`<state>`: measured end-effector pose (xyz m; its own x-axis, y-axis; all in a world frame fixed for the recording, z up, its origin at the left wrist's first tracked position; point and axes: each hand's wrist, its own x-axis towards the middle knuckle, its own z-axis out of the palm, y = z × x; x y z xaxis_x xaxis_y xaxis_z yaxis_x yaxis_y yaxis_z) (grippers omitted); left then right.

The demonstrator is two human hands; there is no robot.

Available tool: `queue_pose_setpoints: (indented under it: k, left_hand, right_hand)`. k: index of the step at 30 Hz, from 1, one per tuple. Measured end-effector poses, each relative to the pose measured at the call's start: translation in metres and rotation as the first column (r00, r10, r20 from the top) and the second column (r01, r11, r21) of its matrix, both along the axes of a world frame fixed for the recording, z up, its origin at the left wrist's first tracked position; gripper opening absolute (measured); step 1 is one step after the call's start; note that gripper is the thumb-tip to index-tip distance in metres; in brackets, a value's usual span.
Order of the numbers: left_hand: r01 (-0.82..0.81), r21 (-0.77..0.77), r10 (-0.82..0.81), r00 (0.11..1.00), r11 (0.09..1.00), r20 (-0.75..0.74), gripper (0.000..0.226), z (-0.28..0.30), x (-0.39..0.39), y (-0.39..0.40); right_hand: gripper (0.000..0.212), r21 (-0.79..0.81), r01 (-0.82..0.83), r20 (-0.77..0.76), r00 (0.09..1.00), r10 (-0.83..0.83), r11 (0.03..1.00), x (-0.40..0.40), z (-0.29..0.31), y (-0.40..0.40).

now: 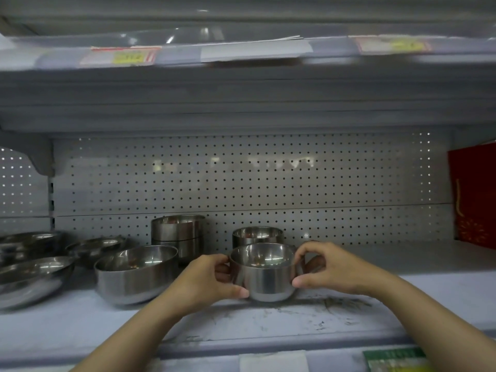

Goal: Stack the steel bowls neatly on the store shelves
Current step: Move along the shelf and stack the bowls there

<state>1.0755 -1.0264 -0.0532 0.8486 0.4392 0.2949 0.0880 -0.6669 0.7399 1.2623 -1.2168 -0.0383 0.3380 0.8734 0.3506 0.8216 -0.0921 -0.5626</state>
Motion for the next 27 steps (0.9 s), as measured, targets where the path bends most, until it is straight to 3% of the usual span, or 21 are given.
queue_pose_setpoints:
  k: [7,12,15,18,21,27]
  left_hand:
    - [-0.052,0.074,0.049,0.998,0.996,0.037,0.034,0.035,0.015,-0.004]
    - [-0.12,0.154,0.1,0.987,0.981,0.13,0.038,0.097,0.061,0.008]
    - [-0.087,0.056,0.075,0.978,0.995,0.193,0.029,0.102,0.087,0.025]
    - [-0.169,0.041,0.16,0.971,0.985,0.175,0.016,0.079,0.106,0.043]
    - [-0.166,0.036,0.162,0.982,0.985,0.095,0.015,0.052,0.118,0.061]
    - [-0.138,0.013,0.137,0.988,0.99,0.066,0.034,0.038,0.115,0.07]
  right_hand:
    - [0.048,0.086,0.031,-0.016,0.999,-0.03,0.996,0.014,0.028,0.004]
    - [0.048,0.366,0.047,-0.189,0.982,0.025,0.929,0.037,0.08,0.039]
    - [0.045,0.457,0.048,-0.301,0.948,0.104,0.888,0.053,0.085,0.071]
    - [0.039,0.445,0.103,-0.402,0.911,0.096,0.89,0.073,0.061,0.1]
    - [0.038,0.384,0.127,-0.394,0.918,0.038,0.914,0.084,0.031,0.116]
    - [0.045,0.375,0.16,-0.357,0.934,-0.017,0.913,0.082,0.015,0.121]
